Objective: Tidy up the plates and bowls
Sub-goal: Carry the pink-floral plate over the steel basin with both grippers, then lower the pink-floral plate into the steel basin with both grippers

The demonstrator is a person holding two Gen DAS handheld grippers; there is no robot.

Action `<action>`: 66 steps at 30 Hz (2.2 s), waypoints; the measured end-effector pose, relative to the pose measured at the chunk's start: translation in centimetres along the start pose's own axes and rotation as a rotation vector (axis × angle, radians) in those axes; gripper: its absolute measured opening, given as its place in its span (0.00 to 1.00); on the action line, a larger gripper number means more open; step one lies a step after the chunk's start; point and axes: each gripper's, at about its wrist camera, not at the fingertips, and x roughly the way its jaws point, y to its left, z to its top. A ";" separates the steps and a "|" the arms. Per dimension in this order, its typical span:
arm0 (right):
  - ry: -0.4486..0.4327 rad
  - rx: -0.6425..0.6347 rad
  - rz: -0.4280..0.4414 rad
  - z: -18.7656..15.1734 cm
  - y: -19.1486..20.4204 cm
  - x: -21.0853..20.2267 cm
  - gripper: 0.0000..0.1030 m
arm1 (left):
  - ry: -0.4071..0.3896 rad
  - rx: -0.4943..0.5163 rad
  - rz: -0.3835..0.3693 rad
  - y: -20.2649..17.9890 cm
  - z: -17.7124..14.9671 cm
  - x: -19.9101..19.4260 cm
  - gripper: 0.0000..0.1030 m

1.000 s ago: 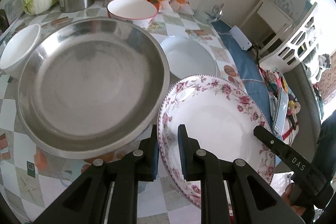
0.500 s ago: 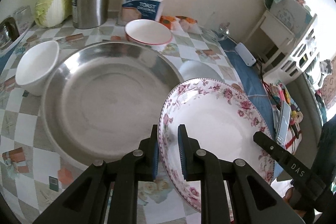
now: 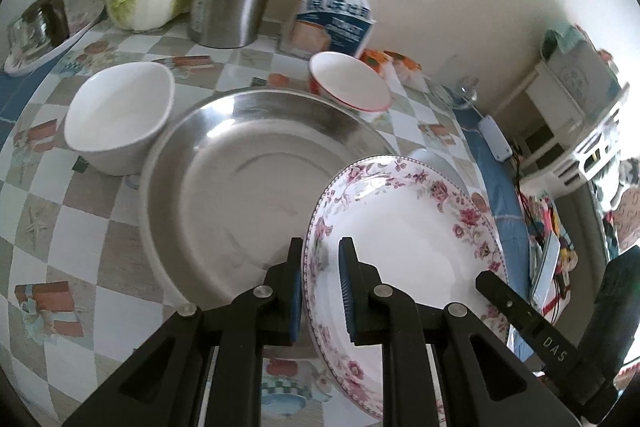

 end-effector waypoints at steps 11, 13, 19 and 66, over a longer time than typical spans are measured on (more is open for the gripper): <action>0.044 -0.053 -0.002 0.4 3.5 3.3 0.13 | 0.003 -0.110 0.011 4.2 1.4 1.0 0.17; 0.051 -0.058 -0.001 0.5 3.8 3.8 0.13 | 0.011 -0.129 0.009 4.9 1.6 1.5 0.17; 0.068 -0.078 -0.004 1.0 4.7 5.4 0.13 | 0.019 -0.168 0.013 6.4 2.4 2.6 0.17; 0.130 -0.195 -0.093 2.0 7.3 10.5 0.14 | 0.042 -0.027 0.221 5.4 3.6 5.3 0.20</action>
